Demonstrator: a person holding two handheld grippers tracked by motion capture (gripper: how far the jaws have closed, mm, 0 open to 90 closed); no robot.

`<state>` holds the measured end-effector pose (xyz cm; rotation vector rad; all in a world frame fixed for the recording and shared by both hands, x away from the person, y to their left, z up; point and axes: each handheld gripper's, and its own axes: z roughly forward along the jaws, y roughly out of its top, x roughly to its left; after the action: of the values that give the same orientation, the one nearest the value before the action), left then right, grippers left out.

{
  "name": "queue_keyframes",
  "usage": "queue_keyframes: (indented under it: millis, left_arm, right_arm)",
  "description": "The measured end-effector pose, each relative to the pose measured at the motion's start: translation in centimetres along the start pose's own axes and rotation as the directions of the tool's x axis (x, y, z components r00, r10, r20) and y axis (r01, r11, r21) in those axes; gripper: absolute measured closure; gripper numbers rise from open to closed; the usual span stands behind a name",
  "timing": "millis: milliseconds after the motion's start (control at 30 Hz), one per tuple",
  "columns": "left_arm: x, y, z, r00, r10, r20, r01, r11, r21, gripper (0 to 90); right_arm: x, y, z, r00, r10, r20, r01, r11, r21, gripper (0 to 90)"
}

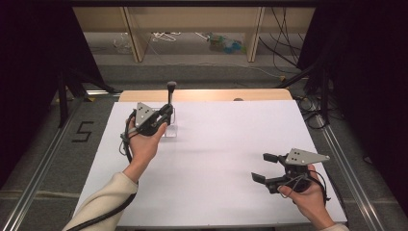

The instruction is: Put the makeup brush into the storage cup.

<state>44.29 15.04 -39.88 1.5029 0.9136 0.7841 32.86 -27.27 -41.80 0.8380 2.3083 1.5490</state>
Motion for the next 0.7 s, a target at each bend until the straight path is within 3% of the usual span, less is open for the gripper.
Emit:
queue_keyframes:
  millis: [700]
  left_arm:
    - [0.17, 0.37, 0.29, 1.0, 0.008, -0.001, -0.008, 0.9999, -0.008, 79.2]
  right_arm:
    - [-0.03, 0.03, -0.12, 1.0, -0.004, 0.009, 0.004, 1.0, 0.015, 16.6]
